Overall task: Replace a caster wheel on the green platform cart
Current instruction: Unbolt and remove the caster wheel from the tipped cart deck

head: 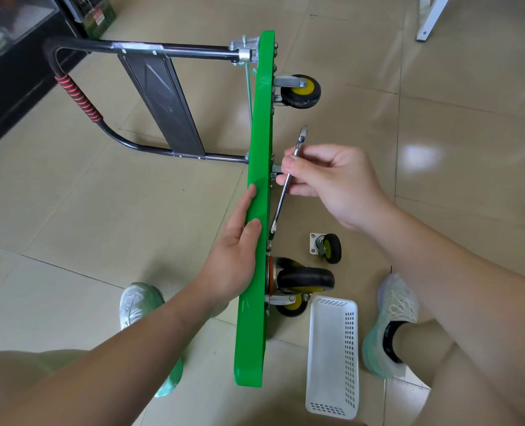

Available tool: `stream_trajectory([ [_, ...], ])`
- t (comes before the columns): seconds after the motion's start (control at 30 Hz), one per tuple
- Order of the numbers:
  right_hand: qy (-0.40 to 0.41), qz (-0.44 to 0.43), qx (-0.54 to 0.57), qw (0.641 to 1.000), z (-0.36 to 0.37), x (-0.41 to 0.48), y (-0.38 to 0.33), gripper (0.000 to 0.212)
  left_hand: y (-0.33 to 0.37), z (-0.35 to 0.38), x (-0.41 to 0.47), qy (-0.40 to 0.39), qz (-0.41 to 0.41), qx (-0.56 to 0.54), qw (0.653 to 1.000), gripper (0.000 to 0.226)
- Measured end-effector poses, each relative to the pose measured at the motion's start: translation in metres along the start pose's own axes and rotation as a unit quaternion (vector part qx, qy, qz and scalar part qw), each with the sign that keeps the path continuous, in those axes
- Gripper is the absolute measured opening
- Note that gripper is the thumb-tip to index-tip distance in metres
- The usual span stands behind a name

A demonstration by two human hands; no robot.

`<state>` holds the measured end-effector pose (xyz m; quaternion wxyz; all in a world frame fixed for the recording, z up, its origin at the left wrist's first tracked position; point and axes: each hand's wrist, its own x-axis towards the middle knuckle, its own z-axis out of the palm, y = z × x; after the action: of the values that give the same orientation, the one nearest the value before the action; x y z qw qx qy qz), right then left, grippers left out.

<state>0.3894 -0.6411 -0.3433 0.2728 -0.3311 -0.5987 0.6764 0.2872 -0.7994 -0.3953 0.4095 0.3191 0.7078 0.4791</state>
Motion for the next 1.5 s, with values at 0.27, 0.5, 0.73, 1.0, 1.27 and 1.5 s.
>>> stream_trajectory([
  [0.27, -0.050, 0.096, 0.006, 0.994, 0.002, 0.024, 0.013, 0.012, 0.002, 0.000, 0.001, -0.007, -0.007, 0.008, 1.000, 0.052],
  [0.5, -0.055, 0.122, 0.021, 0.991, 0.006, 0.025, 0.025, 0.016, -0.002, -0.003, 0.003, -0.010, -0.006, 0.016, 1.000, 0.053],
  [0.73, -0.048, 0.087, -0.003, 0.995, 0.007, 0.011, 0.020, 0.010, -0.003, -0.002, 0.003, -0.006, -0.002, 0.018, 1.000, 0.053],
  [1.0, -0.056, -0.004, -0.068, 0.996, 0.007, -0.011, 0.014, 0.014, -0.003, -0.001, 0.003, 0.006, 0.013, 0.022, 1.000, 0.052],
  [1.27, -0.110, -0.096, -0.081, 0.986, 0.011, -0.048, 0.011, 0.028, -0.007, 0.000, 0.005, 0.006, 0.026, 0.006, 1.000, 0.050],
  [1.5, -0.108, -0.100, -0.079, 0.986, 0.012, -0.064, 0.019, 0.031, -0.008, 0.003, 0.005, 0.008, 0.024, -0.021, 0.999, 0.046],
])
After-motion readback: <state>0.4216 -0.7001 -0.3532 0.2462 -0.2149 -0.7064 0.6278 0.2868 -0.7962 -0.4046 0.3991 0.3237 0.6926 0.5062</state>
